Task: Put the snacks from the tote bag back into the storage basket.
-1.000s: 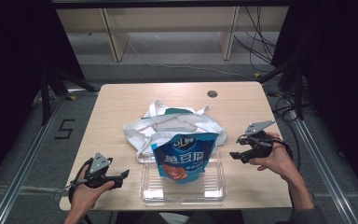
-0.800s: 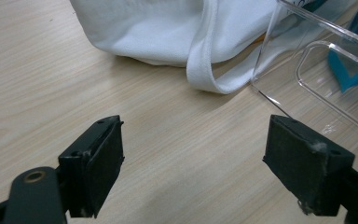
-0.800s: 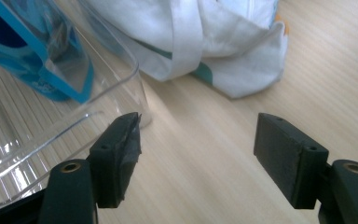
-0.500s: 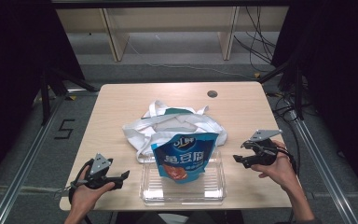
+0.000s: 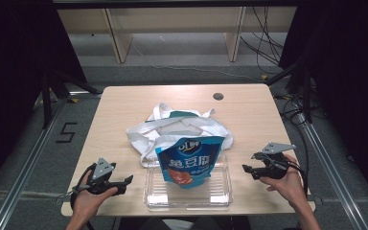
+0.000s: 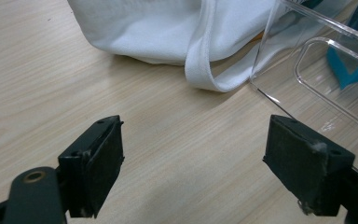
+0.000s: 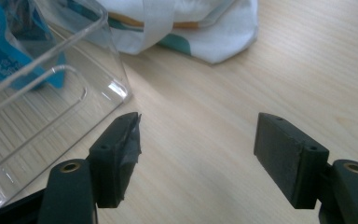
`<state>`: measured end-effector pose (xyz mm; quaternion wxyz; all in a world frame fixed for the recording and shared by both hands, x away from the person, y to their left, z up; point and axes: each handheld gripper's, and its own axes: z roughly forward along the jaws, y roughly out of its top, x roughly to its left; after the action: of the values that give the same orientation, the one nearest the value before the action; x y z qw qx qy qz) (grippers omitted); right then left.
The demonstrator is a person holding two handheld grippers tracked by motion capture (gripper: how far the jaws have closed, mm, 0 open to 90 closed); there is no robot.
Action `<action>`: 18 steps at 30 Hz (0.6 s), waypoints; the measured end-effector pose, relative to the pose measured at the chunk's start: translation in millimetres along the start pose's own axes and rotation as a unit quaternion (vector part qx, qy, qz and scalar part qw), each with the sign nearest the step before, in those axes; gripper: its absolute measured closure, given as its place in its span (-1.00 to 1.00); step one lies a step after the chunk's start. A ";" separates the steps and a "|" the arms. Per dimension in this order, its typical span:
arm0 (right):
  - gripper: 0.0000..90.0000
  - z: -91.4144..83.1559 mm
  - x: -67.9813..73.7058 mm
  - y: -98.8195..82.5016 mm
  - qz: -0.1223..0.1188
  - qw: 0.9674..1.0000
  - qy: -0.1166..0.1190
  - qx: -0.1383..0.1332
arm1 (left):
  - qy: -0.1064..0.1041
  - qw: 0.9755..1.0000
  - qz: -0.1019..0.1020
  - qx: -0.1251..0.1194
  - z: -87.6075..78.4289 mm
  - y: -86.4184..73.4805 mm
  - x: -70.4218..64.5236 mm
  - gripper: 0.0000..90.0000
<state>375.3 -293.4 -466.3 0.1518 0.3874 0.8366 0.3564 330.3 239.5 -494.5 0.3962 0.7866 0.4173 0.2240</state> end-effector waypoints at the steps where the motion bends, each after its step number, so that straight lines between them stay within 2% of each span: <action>1: -0.28 0.0 0.0 0.0 0.000 1.000 0.000 0.000 | 0.000 1.000 0.000 0.000 0.0 0.0 0.0 -0.59; 2: -0.28 0.3 2.6 -3.0 0.016 1.000 -0.001 -0.002 | 0.000 1.000 0.003 0.001 0.1 0.2 0.4 -0.59; 3: -0.28 1.5 -1.0 -5.8 0.003 1.000 0.000 -0.007 | -0.001 1.000 -0.006 0.001 0.6 -0.3 -0.4 -0.59; 4: -0.28 0.8 -0.4 -7.2 0.012 1.000 0.004 -0.003 | -0.001 1.000 -0.006 0.001 0.8 -0.3 -0.5 -0.59; 5: -0.28 1.6 0.4 -10.3 0.015 1.000 -0.002 -0.009 | -0.001 1.000 -0.006 0.001 0.8 -0.3 -0.6 -0.59; 6: -0.28 0.4 1.2 -13.0 0.016 1.000 -0.001 -0.008 | 0.001 1.000 0.007 0.001 0.2 0.3 0.6 -0.59; 8: -0.28 0.4 0.6 -14.4 0.009 1.000 0.003 -0.008 | 0.001 1.000 0.006 0.002 0.3 0.1 0.4 -0.59; 9: -0.28 -2.1 3.7 -17.7 0.017 1.000 -0.001 -0.009 | 0.003 1.000 -0.003 0.002 0.7 -0.4 -0.5 -0.59; 10: -0.28 -1.7 6.0 -20.6 0.020 1.000 -0.005 -0.016 | 0.004 1.000 0.004 0.000 0.7 -0.1 0.4 -0.59; 12: -0.30 -2.4 8.3 -24.8 0.018 1.000 -0.006 -0.018 | 0.005 1.000 0.005 0.003 0.3 -0.1 0.7 -0.59; 13: -0.30 -4.6 12.3 -26.1 0.038 0.999 -0.004 -0.008 | 0.005 1.000 0.005 0.003 0.3 -0.2 0.7 -0.59; 14: -0.31 -4.5 10.5 -27.7 0.017 1.000 -0.005 -0.016 | 0.005 1.000 0.005 0.003 0.4 -0.1 0.8 -0.59; 16: -0.33 -5.7 12.2 -29.0 0.019 1.000 -0.001 -0.019 | 0.002 1.000 0.001 0.000 1.4 -0.3 0.2 -0.59; 17: -0.35 -8.3 15.6 -30.7 0.029 0.999 -0.007 -0.015 | 0.001 1.000 0.006 0.006 1.1 -0.4 0.6 -0.59; 18: -0.37 -11.9 17.3 -32.7 0.028 0.999 -0.006 -0.016 | 0.001 1.000 0.007 0.005 1.6 -0.4 0.4 -0.59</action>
<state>340.0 -300.6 -480.9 0.1523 0.4103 0.8189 0.3714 331.4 239.3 -495.7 0.3900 0.7911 0.4136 0.2257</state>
